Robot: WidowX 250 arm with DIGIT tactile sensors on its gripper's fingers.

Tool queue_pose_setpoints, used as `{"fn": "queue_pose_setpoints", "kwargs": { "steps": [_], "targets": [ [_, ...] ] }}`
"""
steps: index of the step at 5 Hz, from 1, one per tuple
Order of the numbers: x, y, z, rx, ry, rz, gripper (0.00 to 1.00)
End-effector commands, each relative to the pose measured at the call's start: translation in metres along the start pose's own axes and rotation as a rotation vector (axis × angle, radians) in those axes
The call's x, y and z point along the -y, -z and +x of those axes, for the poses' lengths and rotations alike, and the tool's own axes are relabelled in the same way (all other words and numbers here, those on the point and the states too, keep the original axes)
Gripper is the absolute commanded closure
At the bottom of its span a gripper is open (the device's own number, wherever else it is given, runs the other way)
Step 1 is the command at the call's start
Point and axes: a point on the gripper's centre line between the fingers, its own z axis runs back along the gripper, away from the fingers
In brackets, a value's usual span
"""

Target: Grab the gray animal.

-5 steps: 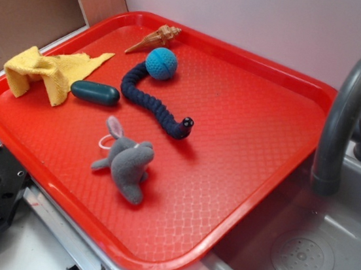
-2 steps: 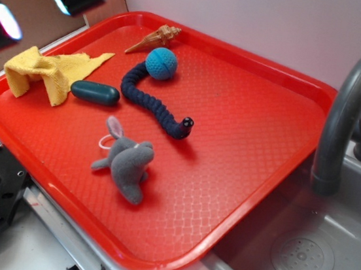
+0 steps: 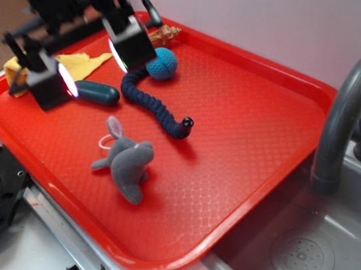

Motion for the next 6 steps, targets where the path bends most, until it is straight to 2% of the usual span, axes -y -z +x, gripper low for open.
{"fn": "queue_pose_setpoints", "kwargs": {
  "steps": [1, 2, 4, 5, 6],
  "targets": [
    [-0.001, 0.042, 0.008, 0.002, -0.035, 0.064, 0.0],
    [-0.01, 0.056, 0.002, 0.011, -0.056, 0.094, 0.0],
    [-0.014, 0.083, 0.016, -0.04, -0.069, 0.143, 0.0],
    [-0.015, 0.086, 0.021, -0.046, -0.09, 0.166, 0.0],
    [-0.014, 0.089, 0.022, -0.026, -0.085, 0.18, 1.0]
  ]
}}
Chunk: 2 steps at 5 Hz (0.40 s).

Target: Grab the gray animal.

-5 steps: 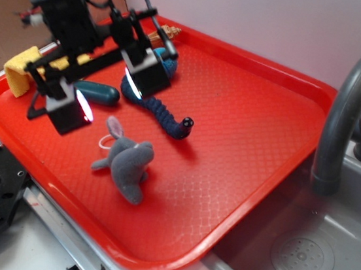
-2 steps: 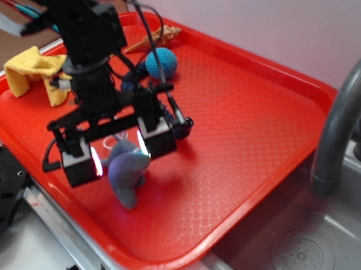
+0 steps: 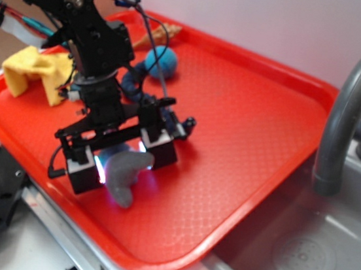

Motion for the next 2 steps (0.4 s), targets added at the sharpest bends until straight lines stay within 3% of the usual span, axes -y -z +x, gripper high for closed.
{"fn": "queue_pose_setpoints", "kwargs": {
  "steps": [1, 2],
  "targets": [
    [0.011, -0.005, 0.003, 0.04, 0.009, -0.018, 1.0],
    [0.014, -0.025, 0.003, 0.078, 0.108, -0.034, 1.0]
  ]
}}
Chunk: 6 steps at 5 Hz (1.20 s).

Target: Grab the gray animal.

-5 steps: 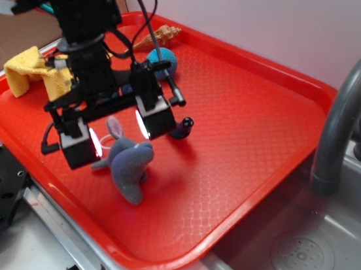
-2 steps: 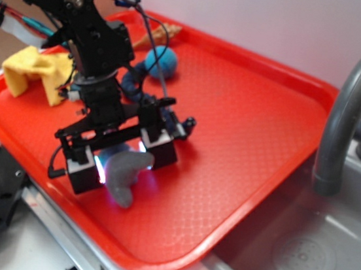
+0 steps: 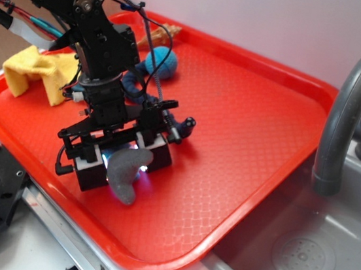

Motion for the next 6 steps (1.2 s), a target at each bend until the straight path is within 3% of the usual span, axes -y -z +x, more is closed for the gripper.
{"fn": "queue_pose_setpoints", "kwargs": {
  "steps": [1, 2, 4, 5, 6],
  "targets": [
    [0.016, -0.066, 0.021, 0.02, 0.356, -0.096, 1.0],
    [0.018, -0.109, 0.041, -0.012, 0.543, -0.118, 1.0],
    [0.019, -0.171, 0.03, 0.146, 0.92, -0.099, 1.0],
    [0.014, -0.184, 0.027, 0.256, 0.971, -0.131, 1.0],
    [0.016, -0.185, 0.034, 0.216, 0.95, -0.083, 1.0]
  ]
}}
